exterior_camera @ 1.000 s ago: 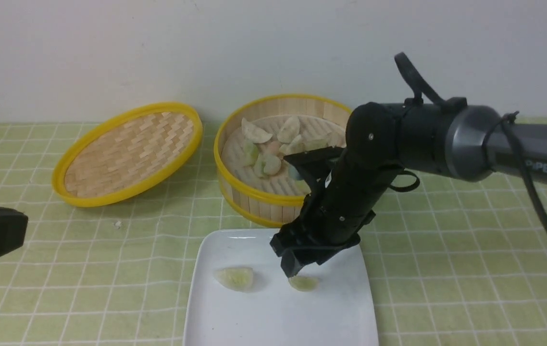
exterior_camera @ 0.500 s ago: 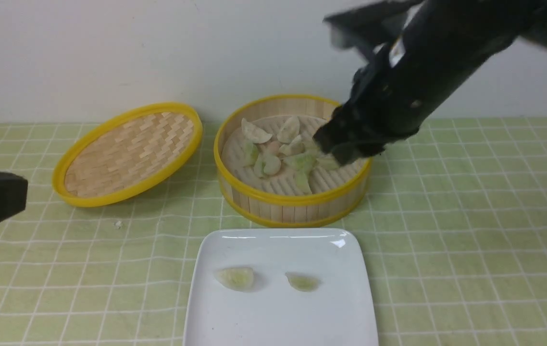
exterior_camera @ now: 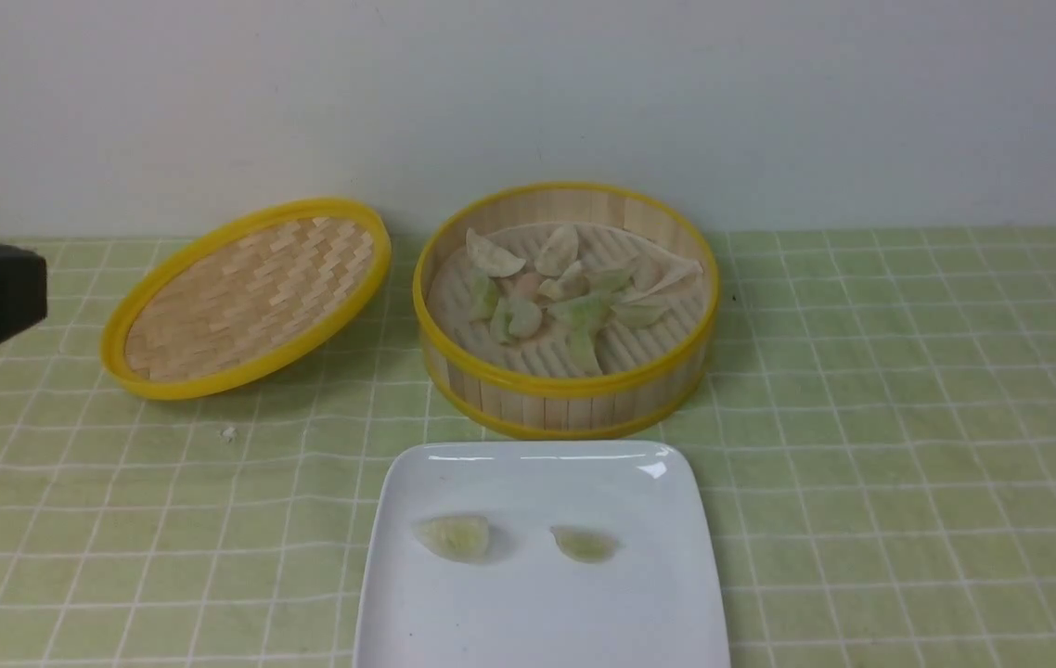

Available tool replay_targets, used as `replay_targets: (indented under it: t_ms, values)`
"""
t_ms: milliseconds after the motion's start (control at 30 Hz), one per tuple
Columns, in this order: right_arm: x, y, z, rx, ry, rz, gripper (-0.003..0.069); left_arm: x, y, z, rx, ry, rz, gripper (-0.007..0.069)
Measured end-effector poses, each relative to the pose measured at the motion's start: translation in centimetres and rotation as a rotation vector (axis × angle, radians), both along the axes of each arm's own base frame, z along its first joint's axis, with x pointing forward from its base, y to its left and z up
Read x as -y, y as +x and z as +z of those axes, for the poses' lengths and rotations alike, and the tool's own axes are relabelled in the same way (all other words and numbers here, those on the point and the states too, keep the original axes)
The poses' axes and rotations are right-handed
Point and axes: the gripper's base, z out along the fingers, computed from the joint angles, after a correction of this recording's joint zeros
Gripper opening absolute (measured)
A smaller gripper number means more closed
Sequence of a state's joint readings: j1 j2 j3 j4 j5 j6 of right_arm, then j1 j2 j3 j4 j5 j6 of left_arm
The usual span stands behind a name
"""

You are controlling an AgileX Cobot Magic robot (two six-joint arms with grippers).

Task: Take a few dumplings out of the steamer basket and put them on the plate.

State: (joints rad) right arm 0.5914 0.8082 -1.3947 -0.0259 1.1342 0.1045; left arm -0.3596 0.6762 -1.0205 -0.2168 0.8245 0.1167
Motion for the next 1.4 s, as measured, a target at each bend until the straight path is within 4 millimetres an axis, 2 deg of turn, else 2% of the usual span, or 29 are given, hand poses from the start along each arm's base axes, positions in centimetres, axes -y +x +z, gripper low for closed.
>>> replay_targets:
  t_ms: [67,133,167,367,467,800,1000,1133,1400]
  values:
    - [2.2,-2.8,-1.9,0.146,0.063,-0.015,0.0078,0.0,0.1,0.2,0.022,-0.011,0.005,-0.0006]
    - [4.2,-5.4,-5.5,0.278,0.128,-0.043,0.0076,0.0,0.2,0.4,0.038,-0.019,0.008,-0.0006]
    - [4.8,-6.1,-6.5,0.336,0.157,-0.054,0.0076,0.0,0.2,0.4,0.041,-0.021,0.009,-0.0006]
    - [7.2,-9.1,-12.8,0.542,0.357,-0.098,0.0076,0.0,0.2,0.4,0.041,-0.021,0.009,-0.0006]
    - [7.0,-8.6,-14.4,0.532,0.378,-0.116,0.0076,0.0,0.3,0.4,0.044,-0.025,0.010,-0.0006]
    - [6.9,-8.5,-14.4,0.562,0.392,-0.113,0.0076,-0.1,-0.1,0.0,0.030,-0.011,0.009,-0.0006]
    - [6.9,-8.5,-14.4,0.566,0.388,-0.114,0.0076,-0.8,-1.1,-1.9,0.118,-0.032,0.041,-0.0006]
    - [6.9,-8.5,-14.4,0.566,0.388,-0.114,0.0076,-1.1,-1.4,-4.0,0.197,-0.086,0.067,-0.0006]
    - [6.9,-8.5,-14.4,0.569,0.385,-0.115,0.0076,-0.9,-0.8,-6.0,0.161,-0.095,0.072,-0.0006]
